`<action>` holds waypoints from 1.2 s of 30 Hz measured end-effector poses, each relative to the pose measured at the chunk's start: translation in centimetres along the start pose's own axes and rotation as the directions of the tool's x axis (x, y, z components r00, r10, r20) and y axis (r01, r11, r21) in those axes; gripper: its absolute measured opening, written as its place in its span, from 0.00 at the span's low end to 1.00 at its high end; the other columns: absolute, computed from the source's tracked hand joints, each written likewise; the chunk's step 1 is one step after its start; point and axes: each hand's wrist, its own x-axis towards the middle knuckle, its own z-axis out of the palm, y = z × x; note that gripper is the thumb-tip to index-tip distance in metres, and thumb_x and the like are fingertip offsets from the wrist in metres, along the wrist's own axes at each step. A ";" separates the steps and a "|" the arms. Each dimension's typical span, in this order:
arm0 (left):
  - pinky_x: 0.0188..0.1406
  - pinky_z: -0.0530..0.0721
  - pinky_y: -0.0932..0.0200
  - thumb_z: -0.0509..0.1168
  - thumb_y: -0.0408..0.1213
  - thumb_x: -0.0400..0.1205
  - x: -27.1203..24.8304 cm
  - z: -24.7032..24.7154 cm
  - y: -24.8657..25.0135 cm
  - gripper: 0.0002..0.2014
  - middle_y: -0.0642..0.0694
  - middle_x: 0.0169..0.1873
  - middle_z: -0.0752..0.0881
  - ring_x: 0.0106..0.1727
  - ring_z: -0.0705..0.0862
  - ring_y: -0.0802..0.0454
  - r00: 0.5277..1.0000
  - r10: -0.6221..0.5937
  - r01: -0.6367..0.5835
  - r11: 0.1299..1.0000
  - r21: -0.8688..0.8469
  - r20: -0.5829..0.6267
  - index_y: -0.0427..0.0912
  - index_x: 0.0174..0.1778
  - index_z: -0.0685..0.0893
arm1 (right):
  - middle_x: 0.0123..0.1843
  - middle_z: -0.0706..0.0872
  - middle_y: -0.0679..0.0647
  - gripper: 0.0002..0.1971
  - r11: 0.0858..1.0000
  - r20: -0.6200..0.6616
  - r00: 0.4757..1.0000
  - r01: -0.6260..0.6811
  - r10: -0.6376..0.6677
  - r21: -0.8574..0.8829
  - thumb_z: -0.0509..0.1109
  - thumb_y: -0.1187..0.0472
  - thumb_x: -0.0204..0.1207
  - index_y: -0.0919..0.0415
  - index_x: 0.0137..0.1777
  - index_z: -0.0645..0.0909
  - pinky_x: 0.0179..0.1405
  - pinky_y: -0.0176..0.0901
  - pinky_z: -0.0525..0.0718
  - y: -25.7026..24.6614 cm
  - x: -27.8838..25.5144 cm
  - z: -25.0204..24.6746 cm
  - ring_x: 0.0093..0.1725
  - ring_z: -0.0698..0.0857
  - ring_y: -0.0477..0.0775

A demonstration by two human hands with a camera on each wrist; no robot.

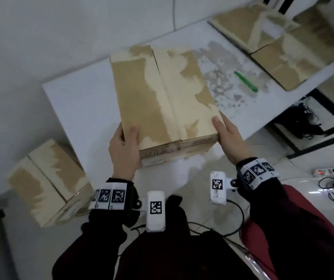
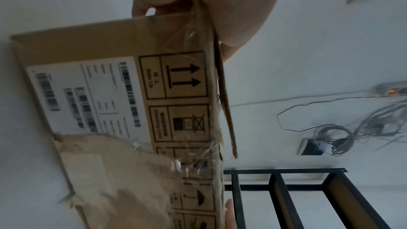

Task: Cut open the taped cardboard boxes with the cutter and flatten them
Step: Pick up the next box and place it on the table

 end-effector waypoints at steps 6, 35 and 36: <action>0.62 0.83 0.48 0.66 0.55 0.76 2.7 5.7 0.1 0.25 0.58 0.58 0.86 0.59 0.84 0.58 0.999 -0.006 0.002 0.995 -0.097 -0.034 0.52 0.68 0.79 | 0.72 0.73 0.33 0.25 0.999 -0.002 1.000 0.007 -0.007 -0.050 0.58 0.44 0.82 0.48 0.78 0.68 0.75 0.37 0.68 -1.3 6.4 -2.9 0.72 0.71 0.38; 0.51 0.86 0.54 0.67 0.46 0.81 7.2 21.3 3.4 0.19 0.47 0.60 0.84 0.56 0.86 0.50 0.946 -0.074 0.041 0.993 -0.110 -0.316 0.49 0.68 0.76 | 0.69 0.79 0.58 0.24 0.752 0.266 0.900 -0.435 0.345 0.496 0.61 0.46 0.82 0.56 0.74 0.72 0.55 0.55 0.83 -3.4 23.2 -16.4 0.66 0.80 0.59; 0.51 0.86 0.54 0.67 0.45 0.81 7.0 21.5 3.5 0.20 0.48 0.61 0.83 0.56 0.85 0.50 0.943 -0.037 0.025 0.999 -0.043 -0.330 0.49 0.69 0.76 | 0.68 0.80 0.57 0.23 0.785 0.242 0.915 -0.402 0.323 0.471 0.61 0.47 0.82 0.55 0.73 0.73 0.57 0.54 0.82 -4.0 23.1 -16.6 0.65 0.81 0.58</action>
